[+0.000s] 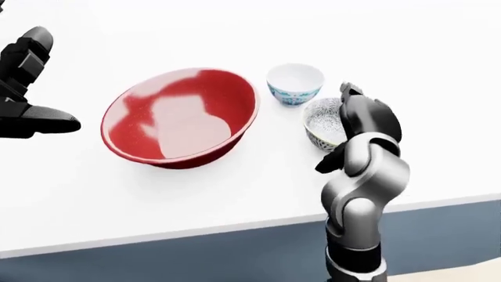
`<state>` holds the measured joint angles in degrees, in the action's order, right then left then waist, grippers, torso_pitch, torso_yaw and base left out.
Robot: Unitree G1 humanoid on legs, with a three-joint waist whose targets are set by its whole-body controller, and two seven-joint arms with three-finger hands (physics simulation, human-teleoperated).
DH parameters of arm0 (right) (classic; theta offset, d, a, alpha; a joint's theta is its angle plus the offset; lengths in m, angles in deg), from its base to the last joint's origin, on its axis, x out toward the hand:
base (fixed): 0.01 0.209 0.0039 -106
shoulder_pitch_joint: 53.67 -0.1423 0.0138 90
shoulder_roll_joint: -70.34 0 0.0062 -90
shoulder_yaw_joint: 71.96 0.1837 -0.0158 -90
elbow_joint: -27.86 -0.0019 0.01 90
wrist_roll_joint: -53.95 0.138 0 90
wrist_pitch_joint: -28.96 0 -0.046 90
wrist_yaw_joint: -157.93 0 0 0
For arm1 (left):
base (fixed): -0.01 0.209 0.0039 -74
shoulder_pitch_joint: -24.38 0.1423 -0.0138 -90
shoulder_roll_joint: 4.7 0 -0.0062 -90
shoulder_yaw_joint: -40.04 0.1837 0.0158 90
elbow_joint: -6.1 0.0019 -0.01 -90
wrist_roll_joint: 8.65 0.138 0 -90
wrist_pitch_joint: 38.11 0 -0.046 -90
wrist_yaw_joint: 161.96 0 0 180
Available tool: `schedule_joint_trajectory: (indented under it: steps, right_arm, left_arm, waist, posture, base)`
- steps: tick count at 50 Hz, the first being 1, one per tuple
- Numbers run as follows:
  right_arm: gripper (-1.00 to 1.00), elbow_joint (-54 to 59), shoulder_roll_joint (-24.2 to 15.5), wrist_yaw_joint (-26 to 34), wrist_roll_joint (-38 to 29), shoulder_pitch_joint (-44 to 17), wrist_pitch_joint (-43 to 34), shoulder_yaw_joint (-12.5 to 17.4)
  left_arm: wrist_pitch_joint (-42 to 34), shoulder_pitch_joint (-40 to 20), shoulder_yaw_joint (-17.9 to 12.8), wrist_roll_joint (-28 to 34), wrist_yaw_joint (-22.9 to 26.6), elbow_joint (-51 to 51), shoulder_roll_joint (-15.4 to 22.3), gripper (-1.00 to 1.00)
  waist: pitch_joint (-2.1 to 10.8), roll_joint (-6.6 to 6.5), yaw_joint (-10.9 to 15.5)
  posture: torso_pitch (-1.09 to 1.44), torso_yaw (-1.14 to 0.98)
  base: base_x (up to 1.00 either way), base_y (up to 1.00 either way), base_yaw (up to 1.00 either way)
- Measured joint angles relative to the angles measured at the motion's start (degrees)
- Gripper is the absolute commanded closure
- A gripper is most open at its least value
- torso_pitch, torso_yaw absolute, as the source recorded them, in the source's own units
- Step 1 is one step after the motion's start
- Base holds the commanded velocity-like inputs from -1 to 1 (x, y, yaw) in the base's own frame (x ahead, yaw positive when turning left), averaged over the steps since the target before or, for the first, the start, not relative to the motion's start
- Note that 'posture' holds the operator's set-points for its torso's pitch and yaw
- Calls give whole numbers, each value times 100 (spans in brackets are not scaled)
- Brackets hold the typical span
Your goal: Stack the bowls from largest to smallest.
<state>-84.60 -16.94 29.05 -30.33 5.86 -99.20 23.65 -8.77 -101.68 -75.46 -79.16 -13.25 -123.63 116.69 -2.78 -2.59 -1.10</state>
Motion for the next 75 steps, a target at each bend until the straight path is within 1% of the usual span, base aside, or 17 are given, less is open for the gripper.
schedule_joint_trajectory:
  steps: [2, 5, 9, 11, 18, 24, 27, 31, 35, 39, 44, 48, 55, 60, 63, 68, 75]
  right_arm:
    - [-27, -19, 23, -58, -105, -2, 120, 53]
    - [7, -87, 48, -143, -244, 36, 243, 125]
    - [79, -79, 158, -5, -215, 197, 323, 75]
    - [100, -188, 145, -92, -275, 168, 429, 40]
    - [100, -370, 109, 215, -407, 199, 589, 116]
    - [100, -1055, -171, 1426, -601, -163, 749, 356]
    - [100, -1360, -325, 2111, -830, -784, 818, 419]
    - [100, -1023, -377, 2714, -1171, -2294, 993, 164]
    - [100, -123, -150, 2626, -1223, -3395, 1182, -170]
    - [100, 1177, 237, 1937, -1016, -4152, 1287, -366]
    - [100, 2805, 710, 718, -271, -4839, 1637, -593]
    - [100, 3637, 847, 137, 702, -5138, 2301, -757]
    - [100, 4017, 925, -138, 1570, -5119, 3204, -962]
    - [100, 3884, 1004, 229, 1911, -4877, 3660, -948]
    - [100, 3603, 1113, 569, 2140, -4590, 3825, -1052]
    - [100, 3671, 1254, 753, 2162, -4404, 4091, -1181]
    - [100, 3938, 1555, 271, 1891, -4159, 4354, -1262]
  left_arm:
    - [-3, 3, -22, -9, -6, 11, 16, -100]
    - [1, 12, -39, -39, -31, 11, 42, -100]
    - [31, 37, -35, -51, -44, -7, 44, -100]
    - [37, 44, -12, -43, -32, -2, 34, -100]
    - [50, 42, -55, -84, -53, 1, 76, -100]
    - [39, 26, -74, -146, -72, 37, 142, -100]
    - [53, 21, -107, -228, -113, 64, 226, -100]
    - [107, 43, -172, -380, -146, 82, 362, -100]
    - [227, 121, -301, -532, -126, 97, 517, -100]
    - [351, 294, -468, -608, -88, 172, 658, -100]
    - [486, 487, -615, -655, -17, 242, 774, -100]
    - [575, 580, -699, -710, 59, 291, 872, -100]
    - [670, 614, -704, -779, 52, 360, 988, -100]
    - [721, 645, -755, -855, 7, 365, 1062, -100]
    - [749, 660, -736, -883, 8, 367, 1087, -100]
    - [777, 641, -716, -884, 47, 416, 1148, -100]
    - [803, 638, -653, -784, 92, 399, 1085, -100]
  waist:
    - [0, 9, -5]
    - [4, 25, -8]
    - [-9, 27, -16]
    - [-15, 18, -11]
    - [-21, 21, -3]
    - [-108, -35, -17]
    - [-139, -73, -62]
    - [-147, -136, -142]
    - [-153, -160, -182]
    - [-180, -200, -210]
    - [-224, -288, -225]
    - [-245, -322, -216]
    - [-240, -299, -218]
    - [-243, -292, -247]
    - [-237, -298, -260]
    - [-252, -314, -279]
    - [-212, -340, -293]
  posture:
    - [0, 0]
    - [0, 0]
    - [0, 0]
    - [0, 0]
    - [0, 0]
    - [0, 0]
    - [0, 0]
    - [0, 0]
    - [0, 0]
    - [0, 0]
    - [0, 0]
    - [0, 0]
    - [0, 0]
    - [0, 0]
    - [0, 0]
    - [0, 0]
    - [0, 0]
  base:
    - [0, 0, 0]
    - [0, 0, 0]
    - [0, 0, 0]
    - [0, 0, 0]
    - [0, 0, 0]
    - [0, 0, 0]
    - [0, 0, 0]
    - [0, 0, 0]
    - [0, 0, 0]
    - [0, 0, 0]
    - [0, 0, 0]
    - [0, 0, 0]
    - [0, 0, 0]
    - [0, 0, 0]
    - [0, 0, 0]
    - [0, 0, 0]
    - [0, 0, 0]
